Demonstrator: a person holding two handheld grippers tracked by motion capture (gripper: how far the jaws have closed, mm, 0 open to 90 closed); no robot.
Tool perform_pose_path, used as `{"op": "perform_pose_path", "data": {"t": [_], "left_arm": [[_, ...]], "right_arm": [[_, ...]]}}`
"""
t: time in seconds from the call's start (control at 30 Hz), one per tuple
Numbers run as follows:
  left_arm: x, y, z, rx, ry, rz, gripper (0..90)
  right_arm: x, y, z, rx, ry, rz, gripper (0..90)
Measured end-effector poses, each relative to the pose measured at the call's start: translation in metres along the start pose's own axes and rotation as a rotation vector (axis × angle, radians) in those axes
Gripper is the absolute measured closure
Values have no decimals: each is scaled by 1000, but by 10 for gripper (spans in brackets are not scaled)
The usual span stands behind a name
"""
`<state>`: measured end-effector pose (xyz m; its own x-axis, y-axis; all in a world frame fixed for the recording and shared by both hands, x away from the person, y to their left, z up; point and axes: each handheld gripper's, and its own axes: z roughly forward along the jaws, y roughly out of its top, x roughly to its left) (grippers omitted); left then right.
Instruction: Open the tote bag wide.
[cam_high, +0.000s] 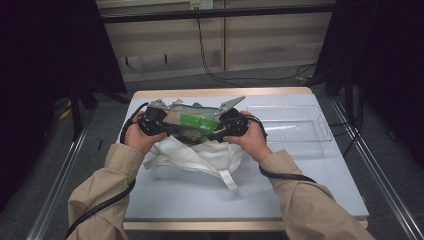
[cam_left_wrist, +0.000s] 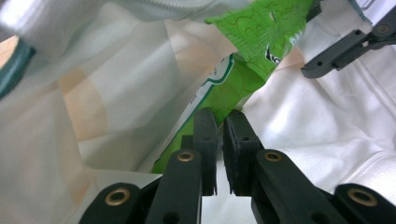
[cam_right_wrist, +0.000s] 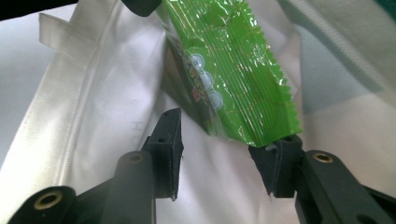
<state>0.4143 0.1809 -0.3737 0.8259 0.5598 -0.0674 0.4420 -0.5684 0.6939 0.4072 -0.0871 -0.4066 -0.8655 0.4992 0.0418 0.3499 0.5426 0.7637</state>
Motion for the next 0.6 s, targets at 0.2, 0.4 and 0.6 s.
{"op": "perform_pose_path", "data": {"t": [0.2, 0.4, 0.6], "left_arm": [[-5, 6, 3, -9, -10, 10, 836], [-8, 9, 4, -15, -17, 15, 810], [-6, 9, 8, -42, -24, -3, 694]], "right_arm": [[-3, 1, -1, -19, -15, -1, 533], [-2, -2, -2, 14, -34, -45, 693], [-2, -4, -3, 62, -41, -49, 760]]}}
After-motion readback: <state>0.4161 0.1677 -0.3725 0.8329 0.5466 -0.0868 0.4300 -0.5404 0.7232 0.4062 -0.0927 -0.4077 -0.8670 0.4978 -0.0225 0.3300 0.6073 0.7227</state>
